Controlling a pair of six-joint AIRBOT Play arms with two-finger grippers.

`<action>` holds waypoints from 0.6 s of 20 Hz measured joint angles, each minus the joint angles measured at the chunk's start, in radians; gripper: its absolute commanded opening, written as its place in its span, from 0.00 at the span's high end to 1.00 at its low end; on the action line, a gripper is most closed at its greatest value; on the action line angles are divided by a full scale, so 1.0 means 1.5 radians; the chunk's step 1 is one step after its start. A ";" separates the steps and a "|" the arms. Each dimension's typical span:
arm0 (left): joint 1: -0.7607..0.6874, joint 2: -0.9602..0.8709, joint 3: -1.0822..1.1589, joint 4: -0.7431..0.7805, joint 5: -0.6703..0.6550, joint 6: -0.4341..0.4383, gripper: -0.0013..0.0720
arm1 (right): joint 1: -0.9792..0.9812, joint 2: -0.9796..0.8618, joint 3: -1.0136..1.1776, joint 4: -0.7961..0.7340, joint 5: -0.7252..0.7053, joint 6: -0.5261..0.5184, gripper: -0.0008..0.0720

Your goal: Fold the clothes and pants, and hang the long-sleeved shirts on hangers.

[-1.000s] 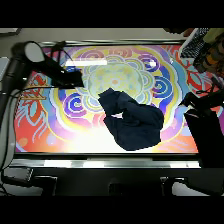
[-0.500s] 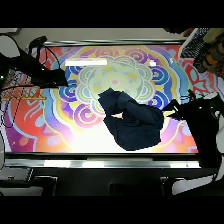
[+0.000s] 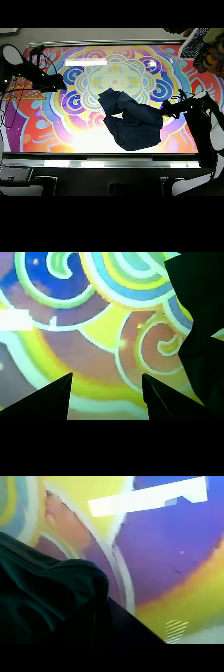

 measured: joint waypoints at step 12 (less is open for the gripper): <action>-0.047 -0.163 -0.258 -0.413 0.394 0.186 0.29 | 0.002 0.076 0.000 -0.007 0.070 0.012 0.94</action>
